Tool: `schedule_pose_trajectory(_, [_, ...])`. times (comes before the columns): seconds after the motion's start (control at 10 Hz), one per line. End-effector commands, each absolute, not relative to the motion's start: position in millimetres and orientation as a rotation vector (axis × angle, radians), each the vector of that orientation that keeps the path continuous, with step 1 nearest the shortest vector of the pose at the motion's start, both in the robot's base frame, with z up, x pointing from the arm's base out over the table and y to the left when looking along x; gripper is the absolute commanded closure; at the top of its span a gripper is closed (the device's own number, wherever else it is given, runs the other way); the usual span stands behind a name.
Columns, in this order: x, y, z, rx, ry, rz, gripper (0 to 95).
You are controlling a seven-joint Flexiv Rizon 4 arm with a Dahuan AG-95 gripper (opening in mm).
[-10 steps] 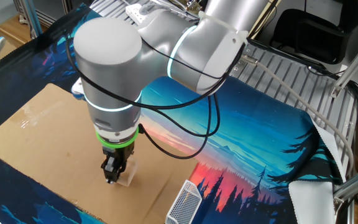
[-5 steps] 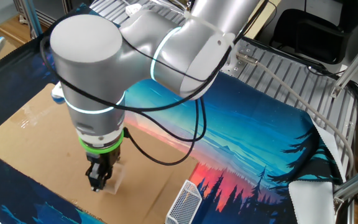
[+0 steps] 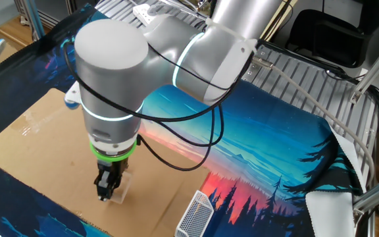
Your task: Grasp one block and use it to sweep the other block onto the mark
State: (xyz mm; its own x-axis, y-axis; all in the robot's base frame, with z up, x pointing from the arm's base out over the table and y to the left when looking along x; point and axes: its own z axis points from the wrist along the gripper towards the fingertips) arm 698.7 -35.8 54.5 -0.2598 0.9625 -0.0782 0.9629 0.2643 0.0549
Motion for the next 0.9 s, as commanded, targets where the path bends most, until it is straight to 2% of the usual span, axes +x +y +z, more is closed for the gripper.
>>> schedule_pose_trajectory(0.1, [702.1, -41.4, 50.8, 1.859, 2.421, -0.007, 95.0])
schedule_pose_trajectory(0.9, [680.0, -50.2, 41.8, 1.848, 2.448, -0.017, 95.0])
